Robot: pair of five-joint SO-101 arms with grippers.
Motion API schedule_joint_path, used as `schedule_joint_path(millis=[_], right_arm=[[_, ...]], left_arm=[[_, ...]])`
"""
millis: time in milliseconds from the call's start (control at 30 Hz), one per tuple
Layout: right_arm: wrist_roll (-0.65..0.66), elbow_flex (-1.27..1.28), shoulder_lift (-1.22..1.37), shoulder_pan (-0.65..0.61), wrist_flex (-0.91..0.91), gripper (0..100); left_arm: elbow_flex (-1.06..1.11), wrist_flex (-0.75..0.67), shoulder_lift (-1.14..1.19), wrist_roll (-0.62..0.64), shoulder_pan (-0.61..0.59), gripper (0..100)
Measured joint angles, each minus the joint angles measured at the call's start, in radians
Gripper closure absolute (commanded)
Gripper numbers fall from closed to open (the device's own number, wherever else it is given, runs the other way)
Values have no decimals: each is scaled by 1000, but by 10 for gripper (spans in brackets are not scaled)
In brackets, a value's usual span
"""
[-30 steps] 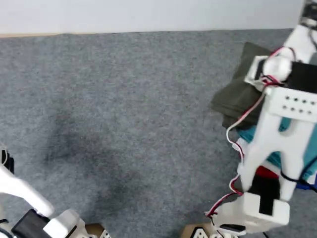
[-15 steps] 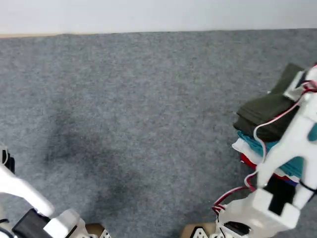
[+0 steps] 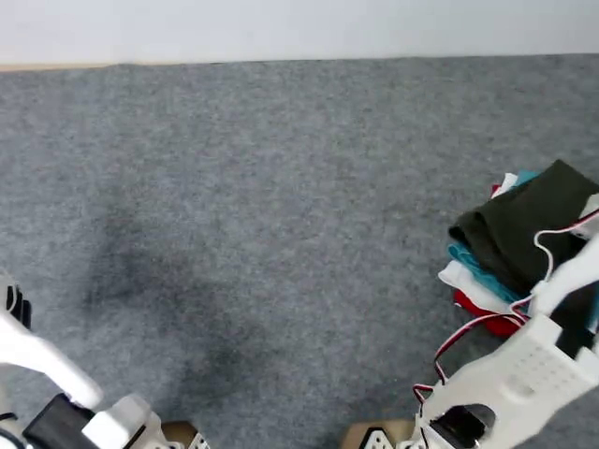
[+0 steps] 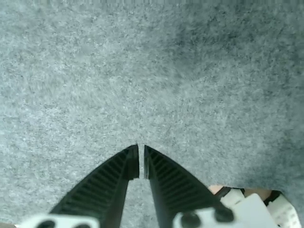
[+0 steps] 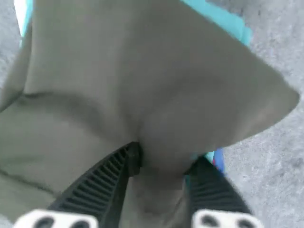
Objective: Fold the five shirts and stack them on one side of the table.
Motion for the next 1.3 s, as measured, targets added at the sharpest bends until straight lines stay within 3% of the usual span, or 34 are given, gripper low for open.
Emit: schedule_joint_path(millis=[233,467,533,900,1067,1300], right_arm=[[-6,-130,-120,-17,3,724],[84,-137,-250,-68,-2,995],[124,-110,-226,-51,-18,962],[388,-104,170,198,-299,988],[408,-104,276,203,-342,988],[410,-210,178,199,-295,988]], left_arm=[[5,0,0,0,0,974],[5,0,0,2,0,974],[5,0,0,2,0,974],[5,0,0,-25,0,974],[5,0,0,-46,0,974],[5,0,0,-54,0,974]])
